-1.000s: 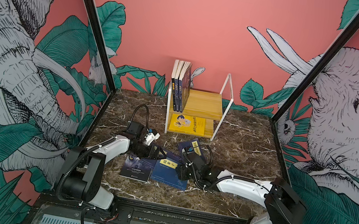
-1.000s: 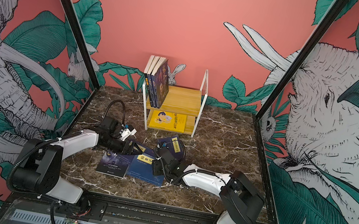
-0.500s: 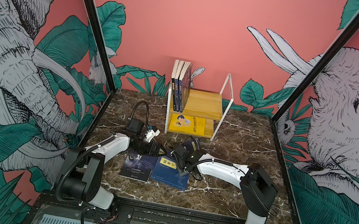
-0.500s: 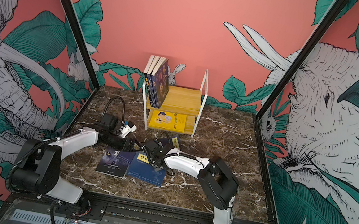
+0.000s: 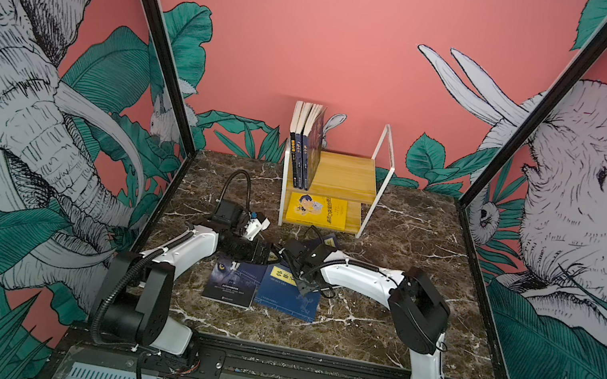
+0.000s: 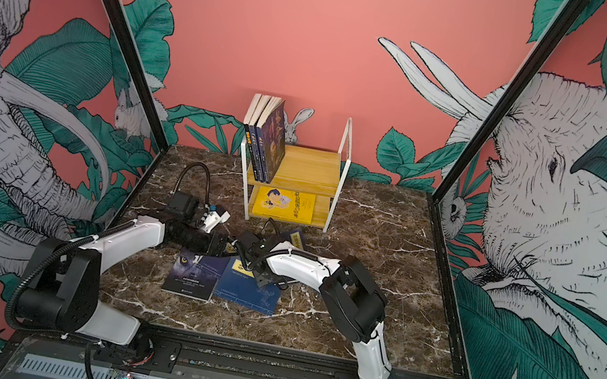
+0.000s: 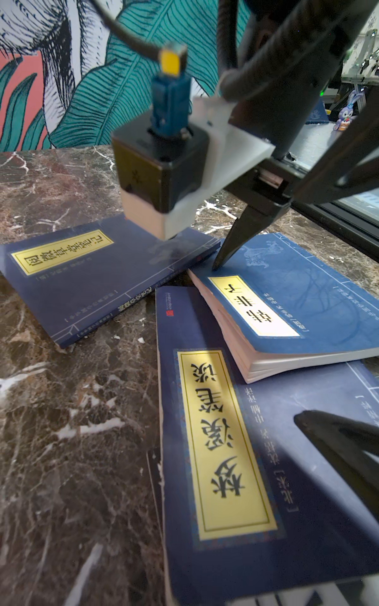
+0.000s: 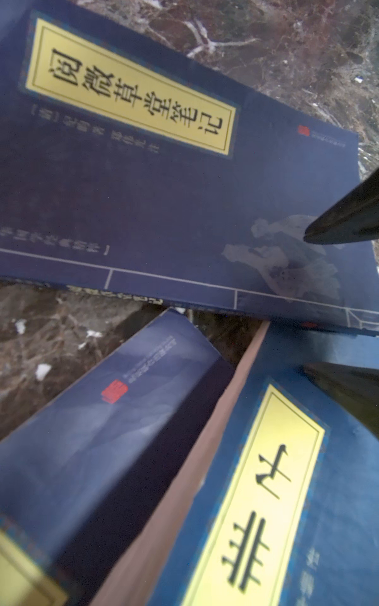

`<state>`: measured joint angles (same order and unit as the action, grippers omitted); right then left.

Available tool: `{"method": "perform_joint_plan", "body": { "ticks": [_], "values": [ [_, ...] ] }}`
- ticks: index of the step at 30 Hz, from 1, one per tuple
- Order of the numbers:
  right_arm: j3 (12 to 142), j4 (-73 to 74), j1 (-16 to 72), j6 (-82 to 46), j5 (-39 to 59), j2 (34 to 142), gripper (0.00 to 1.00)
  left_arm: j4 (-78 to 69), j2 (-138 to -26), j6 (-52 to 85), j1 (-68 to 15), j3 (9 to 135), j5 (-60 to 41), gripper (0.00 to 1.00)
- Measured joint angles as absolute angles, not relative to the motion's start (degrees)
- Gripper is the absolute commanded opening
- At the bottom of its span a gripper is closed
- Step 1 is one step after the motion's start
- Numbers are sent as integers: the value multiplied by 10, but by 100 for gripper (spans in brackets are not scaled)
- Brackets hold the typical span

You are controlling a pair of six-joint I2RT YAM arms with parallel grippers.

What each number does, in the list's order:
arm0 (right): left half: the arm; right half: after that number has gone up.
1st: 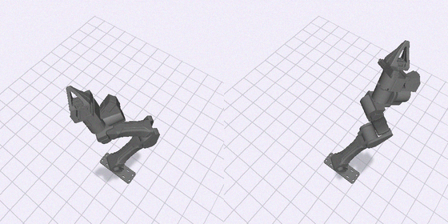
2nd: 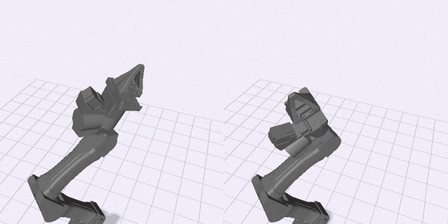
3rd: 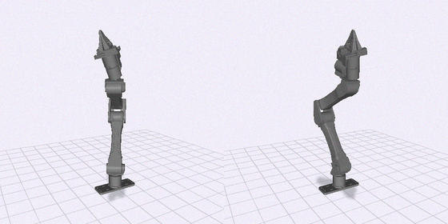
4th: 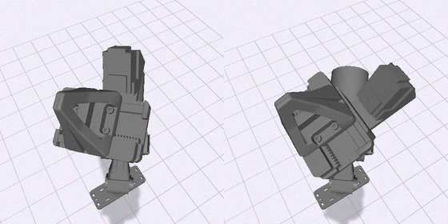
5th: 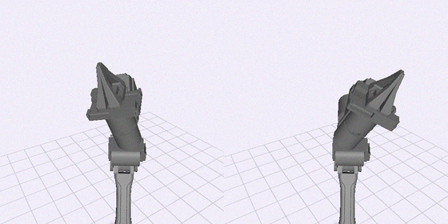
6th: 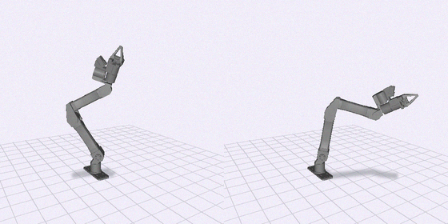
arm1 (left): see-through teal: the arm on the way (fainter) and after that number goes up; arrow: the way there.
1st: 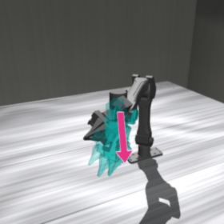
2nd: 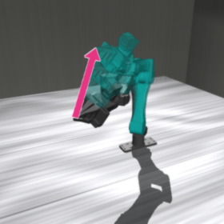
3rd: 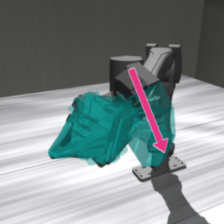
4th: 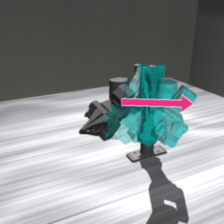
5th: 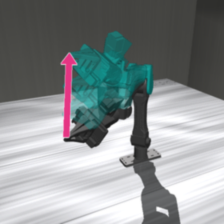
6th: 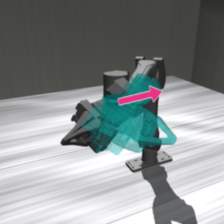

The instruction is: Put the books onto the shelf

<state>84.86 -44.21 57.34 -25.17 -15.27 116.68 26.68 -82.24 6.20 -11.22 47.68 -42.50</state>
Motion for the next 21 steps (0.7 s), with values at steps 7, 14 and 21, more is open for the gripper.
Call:
{"method": "perform_joint_plan", "body": {
  "ticks": [7,14,21],
  "values": [
    [865,-459,556,-248,-108,1179,32,267,-822,62,-112,477,-424,100],
    [859,-451,533,-245,-96,1175,7,267,-821,62,-112,477,-423,99],
    [821,-421,522,-244,-88,1147,0,264,-806,73,-111,478,-424,100]
  ]
}}
